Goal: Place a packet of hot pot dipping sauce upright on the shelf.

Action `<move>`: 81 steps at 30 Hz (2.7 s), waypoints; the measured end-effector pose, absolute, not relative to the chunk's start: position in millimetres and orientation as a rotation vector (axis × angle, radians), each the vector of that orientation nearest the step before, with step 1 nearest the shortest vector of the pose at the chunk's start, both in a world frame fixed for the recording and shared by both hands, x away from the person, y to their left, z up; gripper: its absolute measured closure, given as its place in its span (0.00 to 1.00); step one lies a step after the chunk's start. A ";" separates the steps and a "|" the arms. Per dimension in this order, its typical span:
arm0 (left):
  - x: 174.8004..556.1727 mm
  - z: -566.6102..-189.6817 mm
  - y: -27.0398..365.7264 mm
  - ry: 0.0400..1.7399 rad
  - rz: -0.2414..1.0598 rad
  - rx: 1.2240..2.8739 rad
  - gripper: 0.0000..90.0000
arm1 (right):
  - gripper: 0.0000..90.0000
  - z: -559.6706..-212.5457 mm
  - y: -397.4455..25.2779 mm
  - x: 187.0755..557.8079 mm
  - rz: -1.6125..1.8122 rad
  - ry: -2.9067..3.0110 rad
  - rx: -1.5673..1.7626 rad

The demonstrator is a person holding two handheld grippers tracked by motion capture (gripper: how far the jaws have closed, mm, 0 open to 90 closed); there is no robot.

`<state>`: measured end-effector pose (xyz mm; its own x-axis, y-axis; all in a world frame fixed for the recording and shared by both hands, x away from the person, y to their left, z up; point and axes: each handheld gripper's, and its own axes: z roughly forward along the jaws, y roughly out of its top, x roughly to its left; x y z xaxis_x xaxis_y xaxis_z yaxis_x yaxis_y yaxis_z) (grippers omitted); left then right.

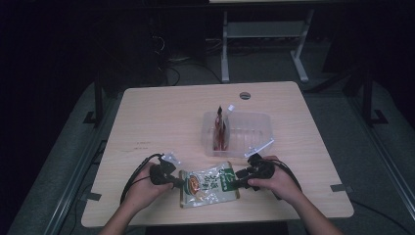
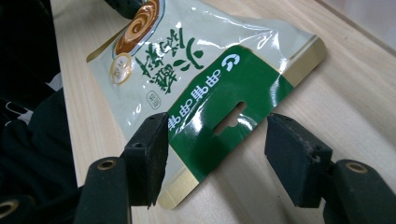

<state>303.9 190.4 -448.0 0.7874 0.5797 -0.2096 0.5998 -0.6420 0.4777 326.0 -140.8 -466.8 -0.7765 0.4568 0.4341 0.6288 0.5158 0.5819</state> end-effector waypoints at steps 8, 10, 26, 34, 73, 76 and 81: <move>303.6 -447.1 189.7 0.875 -0.050 2.449 1.00 | 0.44 -466.5 -139.9 325.3 -1.100 -2.522 -0.937; 305.0 -445.6 189.5 0.863 -0.074 2.451 1.00 | 0.44 -466.4 -140.1 325.2 -1.104 -2.511 -0.938; 333.1 -427.6 163.8 0.709 0.009 2.420 0.78 | 0.42 -464.4 -144.7 325.2 -1.109 -2.524 -0.941; 335.4 -447.2 155.4 0.633 -0.055 2.444 0.60 | 0.42 -463.8 -145.0 325.1 -1.110 -2.523 -0.935; 320.6 -429.7 161.5 0.483 -0.122 2.183 1.00 | 0.41 -457.9 -144.8 324.8 -1.237 -2.430 -0.871; 318.8 -429.0 158.7 0.482 -0.136 2.177 1.00 | 0.47 -457.5 -144.2 324.0 -1.241 -2.401 -0.860; 319.4 -431.0 159.4 0.478 -0.129 2.184 1.00 | 0.65 -453.4 -145.9 323.4 -1.246 -2.395 -0.857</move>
